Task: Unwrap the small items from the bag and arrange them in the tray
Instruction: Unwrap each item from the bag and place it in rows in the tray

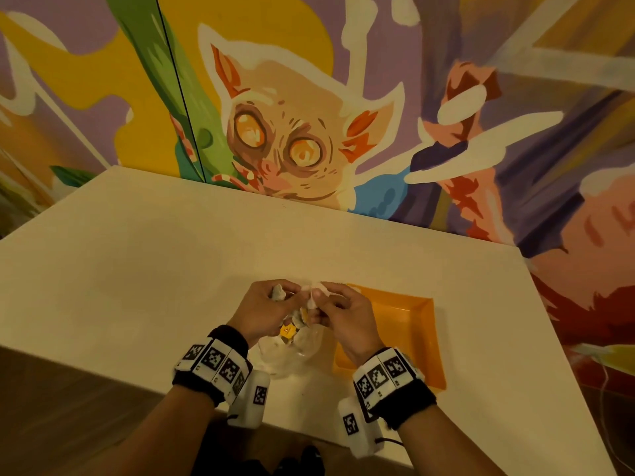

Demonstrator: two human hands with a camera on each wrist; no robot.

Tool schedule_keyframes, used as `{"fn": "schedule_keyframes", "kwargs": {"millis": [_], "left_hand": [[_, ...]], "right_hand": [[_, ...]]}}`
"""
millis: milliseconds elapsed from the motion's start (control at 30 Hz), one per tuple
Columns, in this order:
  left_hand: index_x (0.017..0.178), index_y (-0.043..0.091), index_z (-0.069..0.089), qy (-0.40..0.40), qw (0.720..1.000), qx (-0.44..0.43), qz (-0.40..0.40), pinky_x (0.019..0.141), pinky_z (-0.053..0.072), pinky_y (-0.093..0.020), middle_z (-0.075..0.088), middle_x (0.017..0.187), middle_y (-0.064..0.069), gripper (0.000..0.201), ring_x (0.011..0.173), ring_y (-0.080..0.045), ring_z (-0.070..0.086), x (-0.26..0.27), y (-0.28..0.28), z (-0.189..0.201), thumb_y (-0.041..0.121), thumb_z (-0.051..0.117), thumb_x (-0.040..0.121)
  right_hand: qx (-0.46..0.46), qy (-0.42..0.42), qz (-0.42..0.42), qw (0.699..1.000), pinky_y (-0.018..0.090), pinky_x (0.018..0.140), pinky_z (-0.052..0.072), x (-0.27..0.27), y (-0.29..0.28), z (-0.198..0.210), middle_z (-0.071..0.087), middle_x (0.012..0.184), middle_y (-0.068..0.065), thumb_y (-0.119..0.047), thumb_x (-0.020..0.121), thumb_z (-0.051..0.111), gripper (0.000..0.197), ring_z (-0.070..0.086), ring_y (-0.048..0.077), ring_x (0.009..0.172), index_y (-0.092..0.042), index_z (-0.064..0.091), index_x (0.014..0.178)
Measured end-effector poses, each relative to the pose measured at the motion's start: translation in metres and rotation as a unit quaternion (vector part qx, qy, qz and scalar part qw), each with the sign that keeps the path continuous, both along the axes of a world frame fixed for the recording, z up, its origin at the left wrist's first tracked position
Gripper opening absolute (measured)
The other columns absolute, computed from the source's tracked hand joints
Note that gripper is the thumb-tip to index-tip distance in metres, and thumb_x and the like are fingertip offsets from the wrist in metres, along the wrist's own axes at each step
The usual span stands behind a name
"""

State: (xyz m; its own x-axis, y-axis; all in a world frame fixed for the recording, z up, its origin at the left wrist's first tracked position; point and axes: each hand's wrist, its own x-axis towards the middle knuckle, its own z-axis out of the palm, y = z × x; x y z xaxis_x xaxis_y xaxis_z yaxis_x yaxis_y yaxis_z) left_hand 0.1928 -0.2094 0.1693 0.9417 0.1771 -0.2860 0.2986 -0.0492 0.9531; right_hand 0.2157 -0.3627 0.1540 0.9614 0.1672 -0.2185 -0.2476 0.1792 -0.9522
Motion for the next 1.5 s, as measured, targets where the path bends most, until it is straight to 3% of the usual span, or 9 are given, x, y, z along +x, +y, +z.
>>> {"fn": "schedule_keyframes", "kwargs": {"millis": [200, 333, 433, 567, 633, 733, 1033, 1333, 1500], "left_hand": [[0.088, 0.004, 0.07, 0.003, 1.0, -0.018, 0.002, 0.044, 0.024, -0.024, 0.053, 0.064, -0.011, 0.014, 0.047, -0.018, 0.043, -0.003, 0.0, -0.005, 0.018, 0.072, 0.087], [0.089, 0.013, 0.072, -0.022, 1.0, 0.009, -0.008, 0.042, 0.029, -0.023, 0.058, 0.065, -0.009, 0.006, 0.053, -0.021, 0.046, -0.006, 0.0, -0.005, 0.017, 0.073, 0.086], [0.101, 0.018, 0.07, -0.084, 0.995, 0.039, -0.021, 0.041, 0.039, -0.023, 0.062, 0.067, -0.006, 0.019, 0.053, -0.022, 0.05, -0.006, 0.001, 0.005, 0.019, 0.076, 0.082], [0.099, 0.034, 0.073, -0.12, 0.968, 0.184, -0.125, 0.063, 0.045, -0.012, 0.067, 0.071, 0.013, 0.015, 0.063, 0.0, 0.059, 0.0, 0.005, 0.016, 0.035, 0.073, 0.084], [0.093, 0.036, 0.074, -0.132, 0.951, 0.243, -0.138, 0.065, 0.041, -0.007, 0.065, 0.069, 0.024, 0.008, 0.072, 0.005, 0.058, 0.004, 0.005, 0.019, 0.036, 0.07, 0.086], [0.085, 0.034, 0.074, -0.149, 0.941, 0.273, -0.135, 0.065, 0.039, -0.007, 0.066, 0.072, 0.021, 0.004, 0.074, 0.005, 0.059, 0.009, 0.004, 0.021, 0.035, 0.071, 0.086], [0.084, 0.026, 0.076, -0.162, 0.953, 0.233, -0.105, 0.082, 0.053, -0.035, 0.073, 0.085, 0.013, 0.004, 0.086, -0.007, 0.066, 0.013, 0.003, 0.018, 0.028, 0.073, 0.085], [0.087, 0.032, 0.07, -0.173, 0.936, 0.288, -0.107, 0.071, 0.05, -0.026, 0.068, 0.079, 0.007, 0.009, 0.077, -0.012, 0.062, 0.011, 0.005, 0.028, 0.025, 0.066, 0.09], [0.094, 0.026, 0.07, -0.202, 0.938, 0.254, -0.124, 0.064, 0.05, -0.018, 0.066, 0.067, 0.002, 0.013, 0.066, -0.01, 0.064, 0.011, 0.001, 0.052, 0.017, 0.062, 0.092]], "right_hand": [[-0.048, -0.062, -0.091, 0.993, 0.03, 0.065, 0.059, 0.005, -0.008, 0.0, 0.073, 0.085, 0.007, -0.013, 0.087, 0.069, 0.004, 0.069, 0.015, 0.069, -0.015, 0.072, 0.088], [-0.159, -0.143, -0.038, 0.976, 0.029, 0.073, 0.059, 0.012, -0.016, 0.005, 0.073, 0.091, -0.008, -0.015, 0.091, 0.065, 0.017, 0.068, 0.011, 0.084, -0.029, 0.073, 0.086], [-0.239, -0.202, 0.017, 0.95, 0.012, 0.071, 0.05, 0.013, -0.02, 0.017, 0.072, 0.084, -0.011, -0.015, 0.086, 0.071, 0.008, 0.064, -0.001, 0.078, -0.022, 0.075, 0.088], [-0.287, -0.232, 0.051, 0.928, 0.009, 0.066, 0.047, 0.015, -0.025, 0.029, 0.071, 0.078, -0.009, -0.018, 0.081, 0.077, 0.007, 0.062, -0.001, 0.073, -0.02, 0.075, 0.087], [-0.293, -0.238, 0.055, 0.924, 0.009, 0.066, 0.046, 0.017, -0.026, 0.031, 0.071, 0.077, -0.011, -0.019, 0.081, 0.076, 0.004, 0.061, -0.001, 0.074, -0.021, 0.076, 0.085], [-0.271, -0.246, 0.05, 0.929, 0.007, 0.068, 0.044, 0.015, -0.025, 0.031, 0.069, 0.078, -0.014, -0.017, 0.083, 0.074, 0.005, 0.06, -0.005, 0.075, -0.02, 0.075, 0.087], [-0.281, -0.225, 0.071, 0.93, 0.009, 0.065, 0.043, 0.014, -0.028, 0.014, 0.065, 0.074, -0.014, -0.025, 0.085, 0.073, 0.003, 0.055, -0.002, 0.068, -0.023, 0.071, 0.085], [-0.316, -0.201, 0.066, 0.925, 0.011, 0.065, 0.045, 0.015, -0.033, 0.011, 0.068, 0.084, -0.01, -0.027, 0.088, 0.069, 0.004, 0.058, -0.001, 0.072, -0.025, 0.067, 0.085], [-0.314, -0.163, 0.106, 0.929, 0.027, 0.075, 0.054, 0.017, -0.025, -0.006, 0.066, 0.101, -0.01, -0.035, 0.085, 0.071, 0.017, 0.063, 0.007, 0.088, -0.022, 0.066, 0.095]]}}
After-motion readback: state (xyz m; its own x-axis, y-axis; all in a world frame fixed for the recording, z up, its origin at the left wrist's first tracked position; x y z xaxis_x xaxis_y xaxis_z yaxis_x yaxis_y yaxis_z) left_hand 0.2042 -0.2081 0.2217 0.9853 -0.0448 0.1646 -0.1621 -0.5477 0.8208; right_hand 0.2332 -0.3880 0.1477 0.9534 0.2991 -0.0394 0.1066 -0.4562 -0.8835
